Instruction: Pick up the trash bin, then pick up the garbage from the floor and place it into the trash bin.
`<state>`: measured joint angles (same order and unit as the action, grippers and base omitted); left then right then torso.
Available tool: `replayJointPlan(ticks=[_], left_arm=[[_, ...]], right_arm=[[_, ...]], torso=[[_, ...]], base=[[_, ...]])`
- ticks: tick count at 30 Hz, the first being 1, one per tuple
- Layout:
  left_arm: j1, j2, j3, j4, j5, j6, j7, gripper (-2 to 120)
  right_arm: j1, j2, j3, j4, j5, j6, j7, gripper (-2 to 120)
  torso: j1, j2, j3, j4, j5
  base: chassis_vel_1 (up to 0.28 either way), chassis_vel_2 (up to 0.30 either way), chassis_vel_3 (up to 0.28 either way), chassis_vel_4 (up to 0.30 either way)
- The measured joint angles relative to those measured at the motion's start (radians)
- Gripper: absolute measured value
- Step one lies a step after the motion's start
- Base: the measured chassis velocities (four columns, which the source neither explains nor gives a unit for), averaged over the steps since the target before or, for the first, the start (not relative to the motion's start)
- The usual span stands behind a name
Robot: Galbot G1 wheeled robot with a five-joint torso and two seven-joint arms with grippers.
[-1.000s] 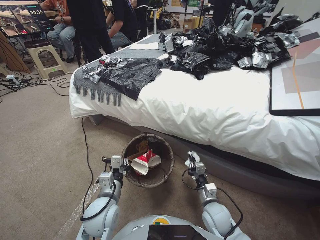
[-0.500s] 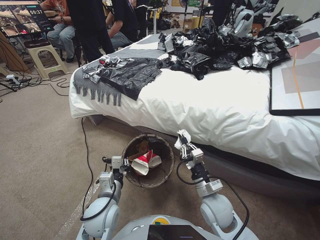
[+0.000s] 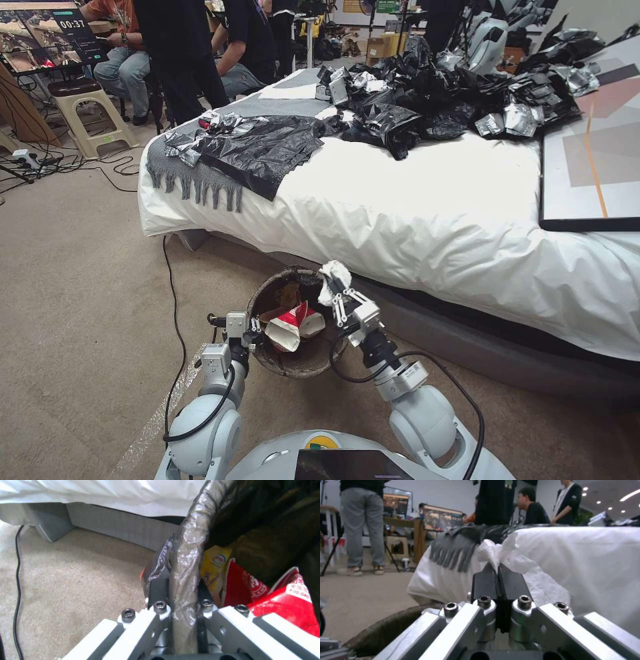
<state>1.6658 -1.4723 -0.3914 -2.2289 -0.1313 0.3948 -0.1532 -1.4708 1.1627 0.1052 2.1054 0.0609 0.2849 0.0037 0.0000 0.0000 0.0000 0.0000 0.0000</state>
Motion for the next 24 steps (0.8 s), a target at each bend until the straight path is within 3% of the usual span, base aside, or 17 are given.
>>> replayJointPlan(ticks=[24], left_arm=[[0.004, -0.012, 0.022, 0.006, 0.020, 0.000, -0.001, 0]], right_arm=[[0.053, 0.032, -0.084, -0.110, -0.020, -0.044, 0.030, 0]], torso=[[0.000, 0.000, 0.000, 0.0001, 0.0000]], base=[[0.000, 0.000, 0.000, 0.000]])
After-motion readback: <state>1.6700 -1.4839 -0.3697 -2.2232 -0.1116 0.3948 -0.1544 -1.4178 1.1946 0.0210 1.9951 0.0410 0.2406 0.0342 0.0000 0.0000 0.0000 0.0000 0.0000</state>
